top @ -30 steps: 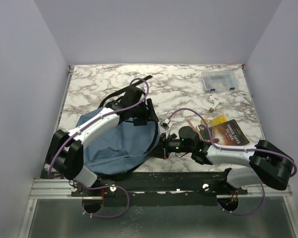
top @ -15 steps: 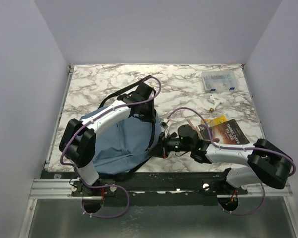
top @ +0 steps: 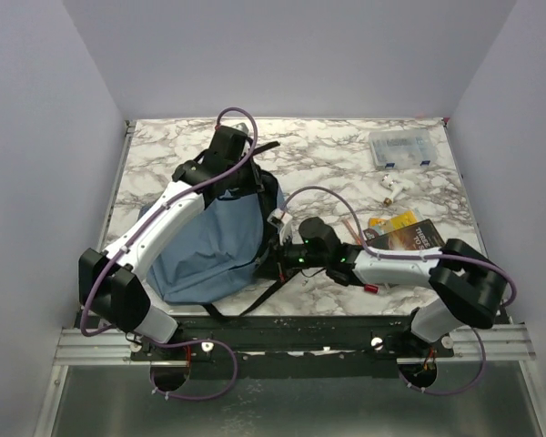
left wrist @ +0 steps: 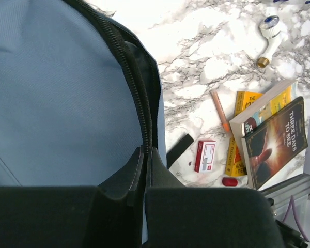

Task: Pack the student bag
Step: Unzip the student bag at the center of the board.

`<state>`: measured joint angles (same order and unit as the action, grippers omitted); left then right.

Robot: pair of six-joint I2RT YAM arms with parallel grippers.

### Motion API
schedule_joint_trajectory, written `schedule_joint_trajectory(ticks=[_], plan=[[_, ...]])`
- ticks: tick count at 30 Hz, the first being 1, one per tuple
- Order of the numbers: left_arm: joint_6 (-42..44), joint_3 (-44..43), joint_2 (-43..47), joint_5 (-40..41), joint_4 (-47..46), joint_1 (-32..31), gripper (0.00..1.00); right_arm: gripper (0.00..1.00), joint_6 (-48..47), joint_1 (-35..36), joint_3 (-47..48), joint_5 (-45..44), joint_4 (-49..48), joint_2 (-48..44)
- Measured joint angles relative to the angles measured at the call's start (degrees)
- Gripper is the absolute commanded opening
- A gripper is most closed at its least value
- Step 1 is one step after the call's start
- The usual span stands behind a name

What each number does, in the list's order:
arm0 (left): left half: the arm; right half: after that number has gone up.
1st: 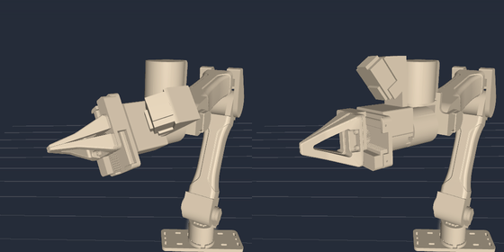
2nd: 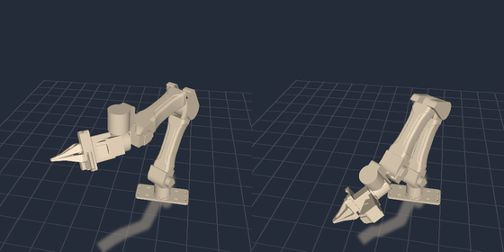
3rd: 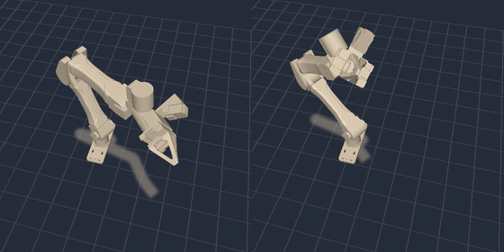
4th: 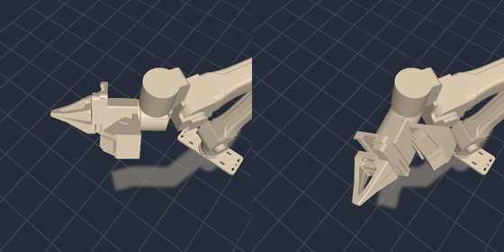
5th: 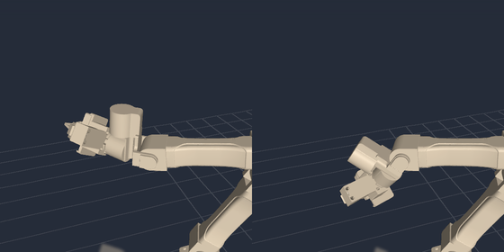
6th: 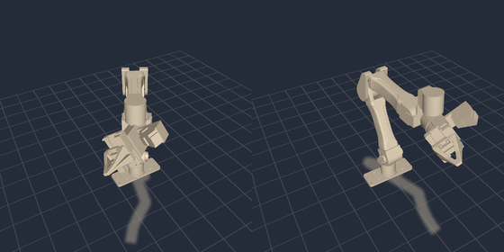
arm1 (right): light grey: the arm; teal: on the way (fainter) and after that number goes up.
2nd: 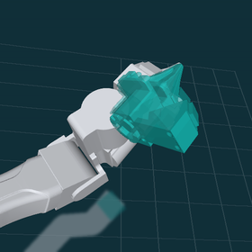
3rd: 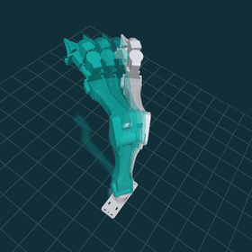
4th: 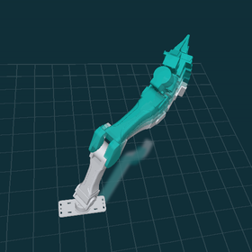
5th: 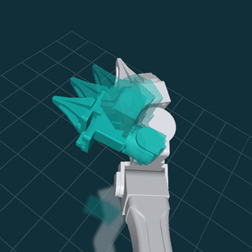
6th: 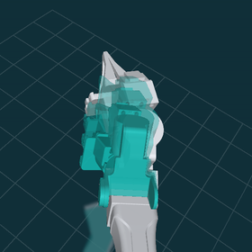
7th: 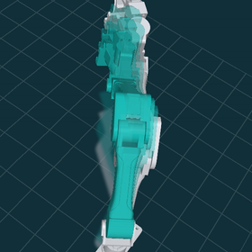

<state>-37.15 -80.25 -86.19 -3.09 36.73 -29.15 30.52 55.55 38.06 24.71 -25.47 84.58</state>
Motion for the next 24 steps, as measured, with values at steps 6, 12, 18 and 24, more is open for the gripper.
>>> schedule_joint_trajectory(ticks=[6, 12, 18, 24], plan=[[0.2, 0.9, 2.4, -0.3, 0.4, 0.2, 0.0, 0.01, -0.2, 1.8, 3.9, -0.4, 1.0, 5.8], [3.6, 5.7, 5.9, -2.5, -3.4, 1.7, 0.0, 0.32, 0.3, 2.3, 3.8, -0.6, 3.0, 4.4], [8.9, 9.3, 9.4, -3.9, -5.9, 3.1, 0.0, 0.55, -0.1, 2.3, 3.9, -3.4, 10.4, -0.1], [11.1, 12.8, 12.9, -4.1, -7.4, 3.4, 0.0, 0.59, -2.4, 0.6, 6.0, -7.6, 17.2, -5.9]])
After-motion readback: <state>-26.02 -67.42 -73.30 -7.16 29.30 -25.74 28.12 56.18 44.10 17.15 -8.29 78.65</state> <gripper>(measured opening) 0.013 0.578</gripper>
